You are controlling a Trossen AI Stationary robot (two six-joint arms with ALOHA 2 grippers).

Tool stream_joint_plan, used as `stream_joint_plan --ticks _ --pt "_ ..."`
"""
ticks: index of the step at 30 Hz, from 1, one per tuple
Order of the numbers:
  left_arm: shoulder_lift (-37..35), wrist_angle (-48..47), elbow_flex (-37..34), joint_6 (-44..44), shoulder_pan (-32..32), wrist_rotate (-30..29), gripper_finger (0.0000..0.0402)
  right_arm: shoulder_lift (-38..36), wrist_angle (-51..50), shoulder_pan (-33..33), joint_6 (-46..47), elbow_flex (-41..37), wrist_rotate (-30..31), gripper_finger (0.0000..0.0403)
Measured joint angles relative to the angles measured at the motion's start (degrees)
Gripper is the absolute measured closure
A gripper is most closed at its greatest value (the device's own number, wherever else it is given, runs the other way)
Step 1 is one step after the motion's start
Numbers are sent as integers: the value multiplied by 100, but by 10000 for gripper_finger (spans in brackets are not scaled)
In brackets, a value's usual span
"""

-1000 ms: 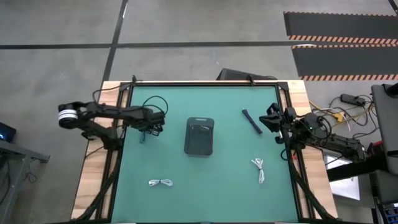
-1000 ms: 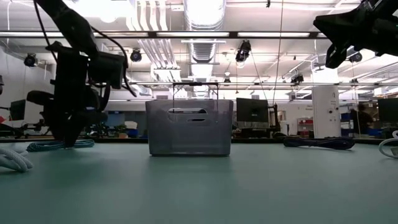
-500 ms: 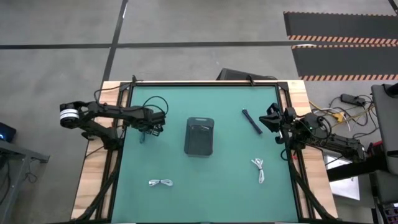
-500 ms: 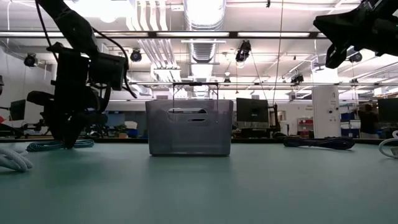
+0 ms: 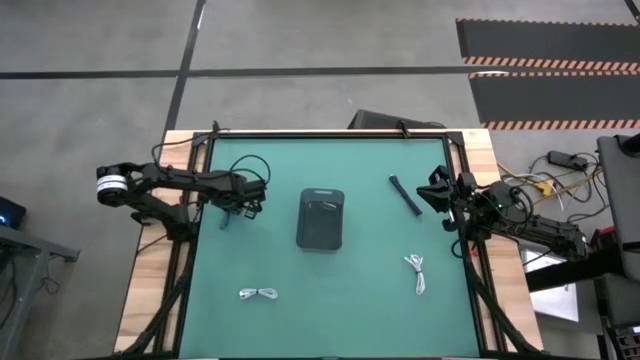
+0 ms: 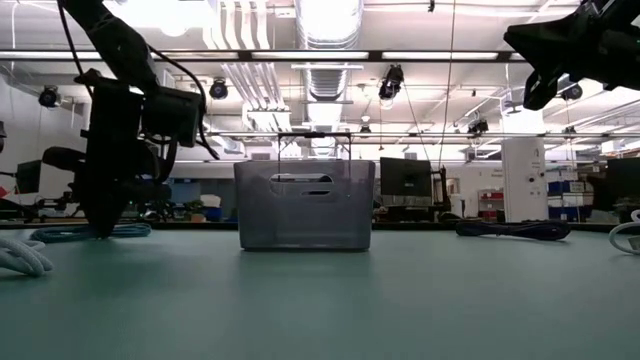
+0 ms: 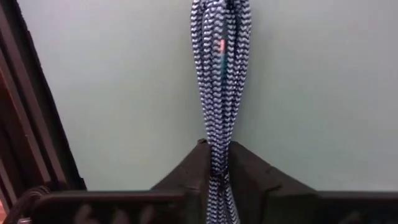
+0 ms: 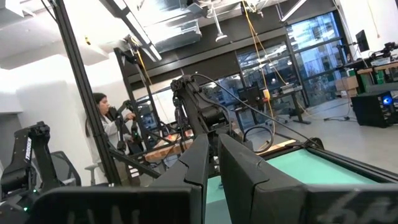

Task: Pick and place USB-C Cables
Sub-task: Put the black white charger cable into the black bin

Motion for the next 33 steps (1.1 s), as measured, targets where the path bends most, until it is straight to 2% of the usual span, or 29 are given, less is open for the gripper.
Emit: stream_joint_plan --ticks 2,15,24,33 --pt "0 0 0 -2 0 -25 390 -1 0 0 -5 0 0 376" --pt "-6 -9 77 1 -59 -124 386 0 -1 0 -42 0 0 376" --pt "-92 -95 878 288 -305 -281 386 -1 0 0 -35 0 -2 376" --pt "-96 -632 1951 459 -626 -399 386 -1 -1 0 -24 0 -2 376"
